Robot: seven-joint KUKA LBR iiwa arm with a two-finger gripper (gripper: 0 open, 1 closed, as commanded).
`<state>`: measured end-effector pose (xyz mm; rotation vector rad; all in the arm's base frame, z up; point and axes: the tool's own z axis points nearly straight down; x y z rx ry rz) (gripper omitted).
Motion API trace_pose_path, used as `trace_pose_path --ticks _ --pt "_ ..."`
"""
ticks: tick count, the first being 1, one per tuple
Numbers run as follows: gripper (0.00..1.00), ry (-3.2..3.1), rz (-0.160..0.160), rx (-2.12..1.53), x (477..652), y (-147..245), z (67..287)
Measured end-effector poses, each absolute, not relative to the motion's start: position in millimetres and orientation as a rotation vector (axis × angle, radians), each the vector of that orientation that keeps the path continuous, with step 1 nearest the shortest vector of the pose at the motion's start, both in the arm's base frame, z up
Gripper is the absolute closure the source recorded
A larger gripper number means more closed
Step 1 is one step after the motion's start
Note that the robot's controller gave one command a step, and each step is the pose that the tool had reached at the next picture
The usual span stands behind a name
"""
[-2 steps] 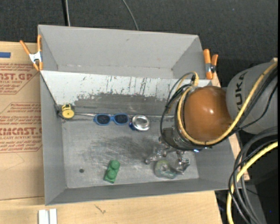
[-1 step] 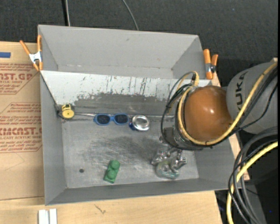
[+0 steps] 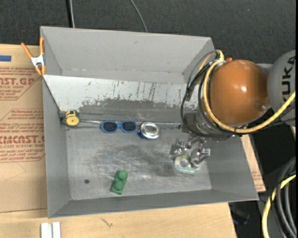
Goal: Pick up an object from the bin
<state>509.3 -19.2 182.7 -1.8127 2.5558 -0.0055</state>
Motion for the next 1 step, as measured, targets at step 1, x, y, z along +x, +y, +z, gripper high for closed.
trace_pose_path --ticks 1 --pt "1.00 2.554 -0.005 -1.820 501.9 -31.6 239.1"
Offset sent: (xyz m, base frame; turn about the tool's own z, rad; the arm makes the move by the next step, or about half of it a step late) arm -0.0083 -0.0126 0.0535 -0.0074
